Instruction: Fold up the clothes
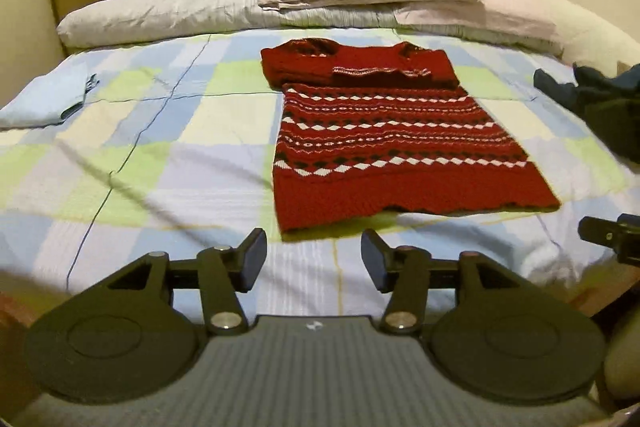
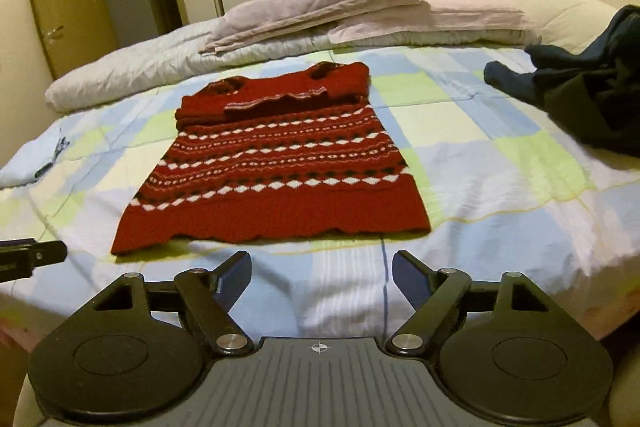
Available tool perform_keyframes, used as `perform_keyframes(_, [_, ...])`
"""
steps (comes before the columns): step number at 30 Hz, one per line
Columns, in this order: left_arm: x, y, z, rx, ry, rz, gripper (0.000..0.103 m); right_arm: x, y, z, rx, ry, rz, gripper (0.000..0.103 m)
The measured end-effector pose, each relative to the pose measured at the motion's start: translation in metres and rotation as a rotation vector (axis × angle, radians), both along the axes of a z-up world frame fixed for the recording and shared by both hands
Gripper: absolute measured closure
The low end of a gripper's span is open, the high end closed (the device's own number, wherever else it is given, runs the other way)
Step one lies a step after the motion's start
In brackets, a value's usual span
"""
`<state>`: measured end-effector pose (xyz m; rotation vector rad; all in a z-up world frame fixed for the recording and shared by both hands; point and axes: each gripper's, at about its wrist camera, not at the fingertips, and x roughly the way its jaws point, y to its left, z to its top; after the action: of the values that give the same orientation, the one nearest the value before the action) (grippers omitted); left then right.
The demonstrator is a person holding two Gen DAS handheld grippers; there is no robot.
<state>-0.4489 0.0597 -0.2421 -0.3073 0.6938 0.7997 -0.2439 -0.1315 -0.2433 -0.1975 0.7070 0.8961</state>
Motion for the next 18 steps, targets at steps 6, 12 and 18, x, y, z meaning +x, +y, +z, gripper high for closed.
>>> perform_keyframes(6, [-0.019, -0.032, 0.014, 0.038, 0.003, 0.014, 0.053, -0.022, -0.014, 0.016, 0.019, -0.026, -0.008, 0.023])
perform_keyframes(12, [-0.025, -0.051, 0.023, 0.071, -0.002, -0.014, 0.051, -0.046, -0.017, 0.024, 0.025, -0.081, 0.031, 0.023])
perform_keyframes(18, [-0.029, -0.06, 0.027, 0.08, -0.017, -0.028, 0.049, -0.054, -0.023, 0.031, 0.035, -0.111, 0.041, 0.023])
